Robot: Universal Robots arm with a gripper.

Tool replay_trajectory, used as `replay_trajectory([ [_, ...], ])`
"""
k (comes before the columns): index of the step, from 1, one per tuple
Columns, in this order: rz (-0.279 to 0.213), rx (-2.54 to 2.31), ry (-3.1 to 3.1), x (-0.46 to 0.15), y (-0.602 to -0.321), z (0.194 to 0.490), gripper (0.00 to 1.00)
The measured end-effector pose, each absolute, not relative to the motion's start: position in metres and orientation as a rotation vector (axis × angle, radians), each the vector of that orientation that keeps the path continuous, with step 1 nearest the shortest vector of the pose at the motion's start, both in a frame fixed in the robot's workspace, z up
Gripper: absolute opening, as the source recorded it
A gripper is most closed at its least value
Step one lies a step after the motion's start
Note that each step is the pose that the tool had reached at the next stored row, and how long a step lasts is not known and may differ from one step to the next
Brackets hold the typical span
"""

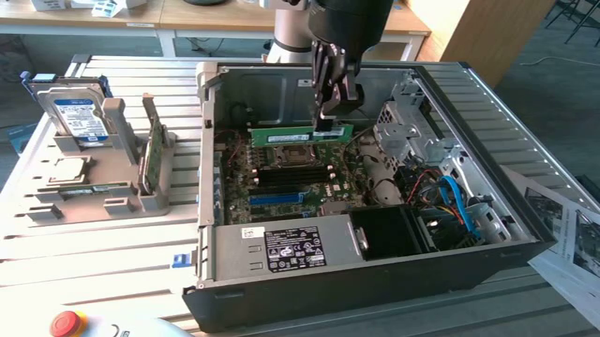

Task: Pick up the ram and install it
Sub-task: 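Pick up the ram and move it above insertion slot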

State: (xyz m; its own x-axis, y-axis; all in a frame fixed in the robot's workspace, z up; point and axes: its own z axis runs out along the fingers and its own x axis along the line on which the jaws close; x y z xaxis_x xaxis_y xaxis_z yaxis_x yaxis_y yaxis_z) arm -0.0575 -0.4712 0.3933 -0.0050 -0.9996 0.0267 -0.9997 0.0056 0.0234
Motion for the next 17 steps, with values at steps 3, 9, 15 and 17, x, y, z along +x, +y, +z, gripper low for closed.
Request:
replay_trajectory([
  [3,0.003,2.194,-2.206,-0.0575,-0.4714,0.3934,0.12],
  [9,0.0,2.201,-2.213,-0.0576,-0.472,0.3933,0.12],
  [15,-0.001,2.202,-2.214,-0.0575,-0.4721,0.3933,0.12],
  [17,-0.002,2.202,-2.216,-0.0576,-0.4722,0.3934,0.12],
])
